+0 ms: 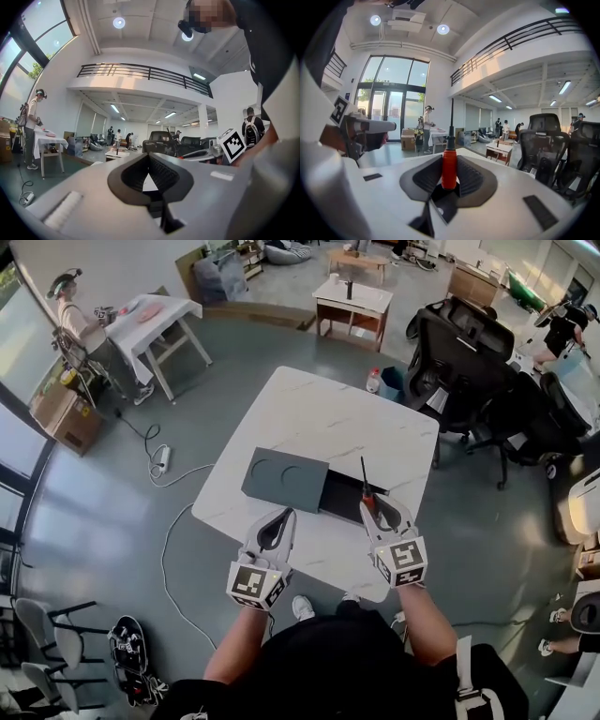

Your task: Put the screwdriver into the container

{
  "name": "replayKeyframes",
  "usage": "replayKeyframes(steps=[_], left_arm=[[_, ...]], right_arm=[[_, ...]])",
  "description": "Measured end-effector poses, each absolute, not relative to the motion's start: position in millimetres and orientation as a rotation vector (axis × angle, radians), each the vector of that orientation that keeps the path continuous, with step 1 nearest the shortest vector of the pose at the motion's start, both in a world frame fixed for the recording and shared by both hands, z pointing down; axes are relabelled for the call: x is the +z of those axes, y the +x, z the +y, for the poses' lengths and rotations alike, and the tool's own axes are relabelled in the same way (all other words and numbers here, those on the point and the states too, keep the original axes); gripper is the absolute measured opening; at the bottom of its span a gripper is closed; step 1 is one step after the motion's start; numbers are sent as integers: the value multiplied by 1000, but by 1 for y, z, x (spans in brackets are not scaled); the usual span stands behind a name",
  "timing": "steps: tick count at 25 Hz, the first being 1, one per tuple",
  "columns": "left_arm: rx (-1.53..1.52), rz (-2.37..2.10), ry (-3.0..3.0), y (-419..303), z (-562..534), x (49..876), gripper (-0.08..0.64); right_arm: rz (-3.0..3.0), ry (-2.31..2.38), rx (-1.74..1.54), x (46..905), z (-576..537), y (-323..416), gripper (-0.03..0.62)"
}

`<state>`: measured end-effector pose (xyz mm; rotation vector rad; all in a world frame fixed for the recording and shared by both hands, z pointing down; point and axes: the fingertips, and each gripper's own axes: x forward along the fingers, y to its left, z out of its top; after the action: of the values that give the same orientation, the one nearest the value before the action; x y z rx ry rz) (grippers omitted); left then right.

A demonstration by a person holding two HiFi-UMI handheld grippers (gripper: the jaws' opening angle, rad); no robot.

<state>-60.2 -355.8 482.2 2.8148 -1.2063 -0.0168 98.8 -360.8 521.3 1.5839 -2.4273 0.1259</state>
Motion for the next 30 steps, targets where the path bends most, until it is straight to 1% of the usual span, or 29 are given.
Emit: replayKeyframes(steps=[15,21,30], left_arm=[[29,-1239,2742,-58,-369,503,11],[40,-1274,2721,-63,-367,509,11],[14,-1317,2641,-76,-358,515,11]], right_arm=[[-2070,1192,74,649,-386,121,100],[-1922,961,52,701,-387,123,100],[-1734,704,48,752,-392,122,100]])
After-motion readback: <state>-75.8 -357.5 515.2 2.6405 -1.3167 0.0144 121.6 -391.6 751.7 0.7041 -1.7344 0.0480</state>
